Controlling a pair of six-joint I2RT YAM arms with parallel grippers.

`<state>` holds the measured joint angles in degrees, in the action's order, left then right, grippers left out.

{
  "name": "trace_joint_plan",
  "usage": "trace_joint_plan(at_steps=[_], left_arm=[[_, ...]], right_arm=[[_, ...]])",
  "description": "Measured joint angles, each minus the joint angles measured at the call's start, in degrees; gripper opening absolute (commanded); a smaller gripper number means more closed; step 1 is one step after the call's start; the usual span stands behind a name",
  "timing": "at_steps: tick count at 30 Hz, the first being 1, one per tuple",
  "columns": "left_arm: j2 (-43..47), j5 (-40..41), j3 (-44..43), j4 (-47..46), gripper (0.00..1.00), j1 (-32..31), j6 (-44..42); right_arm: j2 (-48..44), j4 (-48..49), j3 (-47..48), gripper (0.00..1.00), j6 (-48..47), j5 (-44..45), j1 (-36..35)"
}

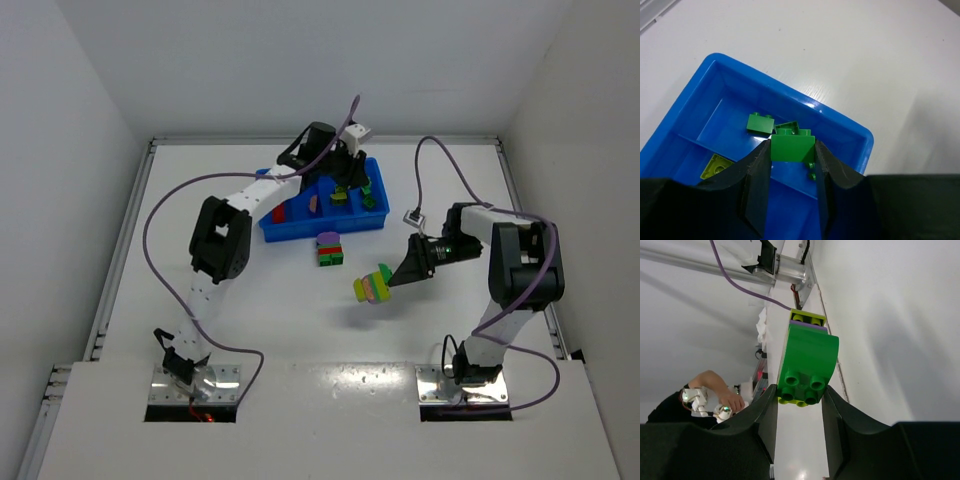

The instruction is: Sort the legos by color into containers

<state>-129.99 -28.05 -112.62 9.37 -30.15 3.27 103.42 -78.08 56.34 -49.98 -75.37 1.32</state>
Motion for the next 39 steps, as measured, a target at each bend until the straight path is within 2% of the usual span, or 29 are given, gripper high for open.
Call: trace_joint_plan(at_steps=[1, 4, 5, 7, 8, 9, 10, 15, 19, 22, 27, 34, 39], left_arm=[[-1.18, 0.07, -1.07, 0.26, 0.08, -0.17, 0.02], [-3.80, 0.59, -3.78, 0.37, 0.23, -0.20, 0.00], [-4.28, 1.03, -4.22, 0.42, 0.35, -0.20, 0.02], [-4.94, 1.84, -4.46, 0.46, 0.48, -0.20, 0.07], [-5.16, 2.38, -4.59, 0.44, 0.60, -0.24, 0.04], [-5.25, 2.84, -4.59, 0.50, 0.63, -0.26, -0.04], [-5.25, 3.32, -4.57, 0.59, 0.75, -0.26, 0.11], [-5.25, 4.55, -4.68, 0.42, 0.76, -0.22, 0.94], [-3.78, 1.33, -1.86, -0.44, 0.71, 0.55, 3.56], [1.25, -6.73, 6.12, -2.43, 0.69, 2.25, 6.91], [17.92, -18.60, 26.47, -4.94, 0.69, 7.28, 9.62], [35.89, -33.05, 44.94, -9.84, 0.68, 12.48, 11.63], [40.17, -38.27, 51.95, -9.90, 0.69, 11.65, 11.58]], right_arm=[[-0.09, 0.02, -0.07, 0.01, -0.07, 0.24, 0.04], [-0.17, 0.02, -0.13, 0.01, -0.28, 0.50, 0.11], [-0.20, 0.02, -0.13, 0.01, -0.37, 0.55, 0.11], [-0.20, 0.02, -0.13, 0.01, -0.46, 0.68, 0.11], [-0.20, 0.02, -0.13, 0.01, -0.48, 0.79, 0.11], [-0.20, 0.04, -0.13, 0.01, -0.48, 0.85, 0.11], [-0.20, 0.02, -0.13, 0.01, -0.52, 0.90, 0.11], [-0.22, 0.04, -0.13, 0.01, -0.68, 0.94, 0.70], [-0.22, 0.02, -0.09, 0.01, -0.72, 0.85, 0.85], [-0.22, -0.02, 1.16, 0.01, -0.68, 0.70, 0.72], [-0.20, 0.04, 5.40, 0.01, -0.61, -0.96, -0.48], [0.57, 0.00, 11.30, 0.01, -0.09, -3.74, -3.80], [1.40, 0.02, 14.82, 0.01, 0.85, -5.55, -7.13]])
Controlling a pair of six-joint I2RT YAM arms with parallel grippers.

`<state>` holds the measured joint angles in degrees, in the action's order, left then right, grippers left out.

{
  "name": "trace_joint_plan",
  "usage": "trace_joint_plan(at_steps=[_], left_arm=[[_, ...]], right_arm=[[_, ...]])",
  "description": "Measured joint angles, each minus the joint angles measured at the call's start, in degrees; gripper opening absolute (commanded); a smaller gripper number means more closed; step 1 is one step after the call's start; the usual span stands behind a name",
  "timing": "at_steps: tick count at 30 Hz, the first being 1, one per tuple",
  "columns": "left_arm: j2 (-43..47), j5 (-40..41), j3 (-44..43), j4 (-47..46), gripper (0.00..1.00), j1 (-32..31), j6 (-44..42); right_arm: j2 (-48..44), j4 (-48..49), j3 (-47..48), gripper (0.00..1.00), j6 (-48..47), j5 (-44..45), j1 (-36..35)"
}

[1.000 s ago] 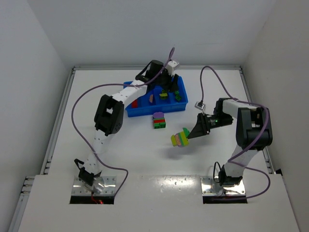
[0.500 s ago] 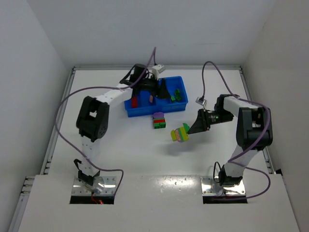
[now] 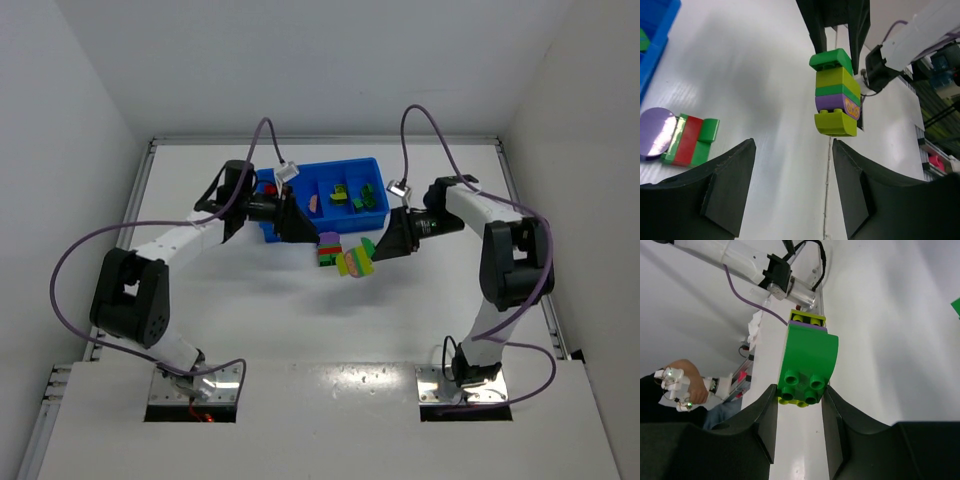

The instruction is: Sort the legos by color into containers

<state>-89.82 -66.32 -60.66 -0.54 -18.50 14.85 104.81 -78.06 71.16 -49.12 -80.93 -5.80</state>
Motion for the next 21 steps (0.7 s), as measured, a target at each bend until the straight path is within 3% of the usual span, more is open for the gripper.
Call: trace_joint_plan(at_steps=[21], left_arm=[[-0.68, -10.08, 1.62, 0.00, 0.74, -7.54, -0.85]], right_arm=[[2.08, 0.00, 2.19, 0.01, 0.48, -0.59, -3.82]])
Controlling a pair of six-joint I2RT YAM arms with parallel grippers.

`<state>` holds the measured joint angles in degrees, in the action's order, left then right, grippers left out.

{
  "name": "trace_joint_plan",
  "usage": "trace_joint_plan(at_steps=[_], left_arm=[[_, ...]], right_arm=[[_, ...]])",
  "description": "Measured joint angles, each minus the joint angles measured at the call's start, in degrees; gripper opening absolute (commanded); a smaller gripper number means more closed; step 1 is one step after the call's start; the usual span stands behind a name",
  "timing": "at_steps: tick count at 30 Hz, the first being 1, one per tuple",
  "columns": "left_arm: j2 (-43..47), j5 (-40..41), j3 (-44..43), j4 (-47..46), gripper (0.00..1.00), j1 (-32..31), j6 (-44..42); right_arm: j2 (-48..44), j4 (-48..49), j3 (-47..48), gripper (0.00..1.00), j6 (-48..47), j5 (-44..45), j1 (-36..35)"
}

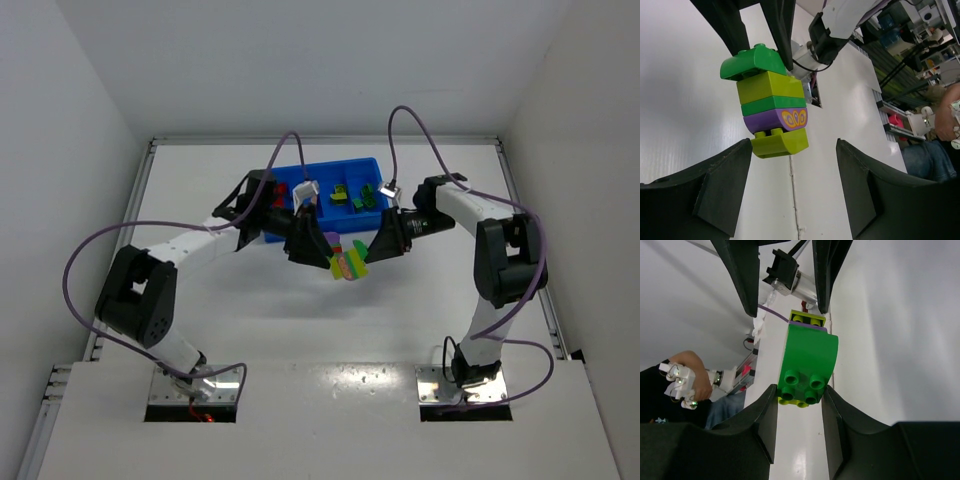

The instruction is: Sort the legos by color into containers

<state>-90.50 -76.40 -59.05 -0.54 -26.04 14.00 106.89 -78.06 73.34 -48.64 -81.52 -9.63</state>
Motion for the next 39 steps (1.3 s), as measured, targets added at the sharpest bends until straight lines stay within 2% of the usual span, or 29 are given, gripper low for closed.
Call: trace_joint_plan(at_steps=[5, 13, 16, 17, 22, 23, 25, 31, 39], left_arm=[[-0.94, -0.28, -0.02, 0.17, 0.74, -0.33, 0.00], [-3.21, -0.55, -0.15, 0.92, 0.62, -1.42, -0.04], [-3.80, -0.57, -0.15, 1.22, 0.51, -1.66, -0.07], [-3.82, -0.55, -0.15, 1.27, 0.42, -1.77, -0.15], [-4.26, -0.68, -0.17, 1.70, 0.18, -1.79, 0.02], [-4.37, -0.79, -0.17, 1.75, 0.08, -1.84, 0.02], [-4.37, -0.96, -0.17, 1.77, 0.01, -1.86, -0.11], [-2.93, 0.02, 1.51, 0.90, 0.00, -2.10, -1.40], [2.71, -0.15, 6.56, 1.84, 0.00, -2.43, -3.48]], right_arm=[[0.00, 0.00, 0.00, 0.01, 0.00, 0.00, -0.52], [0.00, -0.02, 0.04, 0.01, 0.00, 0.02, -1.09], [0.00, -0.02, 0.39, 0.01, 0.02, 0.00, -1.14], [0.00, -0.07, 0.46, 0.01, 0.02, -0.11, -1.14], [-0.07, -0.20, 0.63, 0.01, 0.00, -0.57, -1.14], [-0.07, -0.20, 0.63, 0.01, 0.00, -0.57, -1.18], [-0.07, -0.26, 0.63, 0.01, -0.02, -0.57, -1.11], [-0.07, -0.33, 0.63, 0.01, -0.31, -0.79, -0.22], [-0.07, -0.24, 0.63, 0.01, -0.52, -1.27, 7.15]])
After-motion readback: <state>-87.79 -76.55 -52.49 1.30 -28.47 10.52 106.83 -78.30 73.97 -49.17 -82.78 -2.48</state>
